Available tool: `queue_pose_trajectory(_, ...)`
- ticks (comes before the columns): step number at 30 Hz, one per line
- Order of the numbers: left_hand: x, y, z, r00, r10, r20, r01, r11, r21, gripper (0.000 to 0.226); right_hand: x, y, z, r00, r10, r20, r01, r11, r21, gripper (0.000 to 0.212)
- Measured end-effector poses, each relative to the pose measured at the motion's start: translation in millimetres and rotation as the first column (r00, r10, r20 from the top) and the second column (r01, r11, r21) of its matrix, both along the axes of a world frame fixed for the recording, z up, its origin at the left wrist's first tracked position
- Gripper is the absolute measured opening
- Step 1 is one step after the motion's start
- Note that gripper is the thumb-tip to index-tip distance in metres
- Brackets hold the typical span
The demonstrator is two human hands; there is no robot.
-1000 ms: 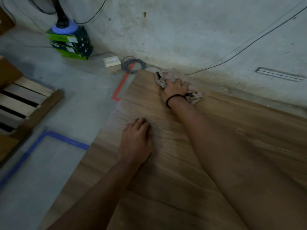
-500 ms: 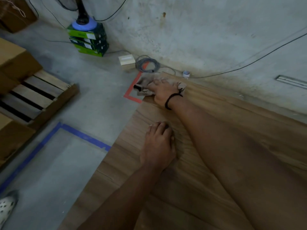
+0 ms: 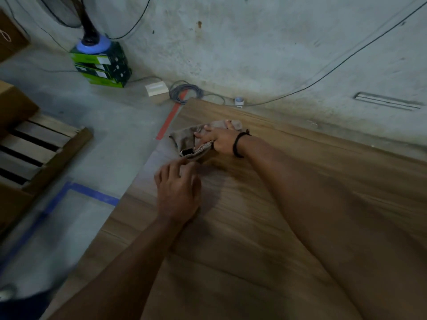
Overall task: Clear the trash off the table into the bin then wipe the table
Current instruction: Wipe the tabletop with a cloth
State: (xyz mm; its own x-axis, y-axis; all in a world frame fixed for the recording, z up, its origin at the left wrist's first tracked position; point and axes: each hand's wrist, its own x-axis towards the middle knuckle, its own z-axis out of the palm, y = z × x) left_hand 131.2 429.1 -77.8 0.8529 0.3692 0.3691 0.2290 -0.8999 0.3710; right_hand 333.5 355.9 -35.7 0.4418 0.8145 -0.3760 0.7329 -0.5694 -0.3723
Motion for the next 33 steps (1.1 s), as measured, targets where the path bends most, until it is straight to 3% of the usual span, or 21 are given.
queue_pose_trajectory(4,-15.9,-2.7,13.9,0.999,0.033,0.002,-0.032,0.998,-0.048,0.030,-26.2,-10.0,0.7,0.998,-0.039,0.049,0.035,0.997,0.069,0.064)
queue_pose_trajectory(7,-49.4,-2.9,25.4,0.998,0.025,-0.050,-0.027,0.999,-0.043,0.031,-29.4,-4.9,8.0,0.959,-0.266,0.098,0.234,0.939,0.251,0.062)
queue_pose_trajectory(10,-91.1,4.6,27.4,0.986,0.054,-0.158,-0.057,0.998,-0.019,0.037,-22.4,16.6,8.0,0.918,-0.359,0.170,0.315,0.918,0.240,0.059)
queue_pose_trajectory(15,-142.7,27.8,11.3,0.932,0.232,-0.277,-0.245,0.969,-0.012,0.039,-30.5,48.1,-0.2,0.926,-0.315,0.208,0.303,0.949,0.088,0.058)
queue_pose_trajectory(19,-157.5,28.1,0.8,0.944,0.249,-0.215,-0.260,0.965,-0.028,0.032,-47.4,70.3,-3.8,0.928,-0.274,0.252,0.282,0.960,0.004,0.053)
queue_pose_trajectory(28,-160.9,21.6,14.5,0.937,0.277,-0.214,-0.309,0.942,-0.132,0.050,-133.0,91.7,-13.3,0.948,-0.102,0.302,0.112,0.994,-0.016,0.052)
queue_pose_trajectory(33,-163.1,20.6,12.3,0.955,0.285,-0.079,-0.293,0.948,-0.125,0.047,-175.7,86.1,-11.0,0.953,-0.028,0.302,0.047,0.997,-0.057,0.051)
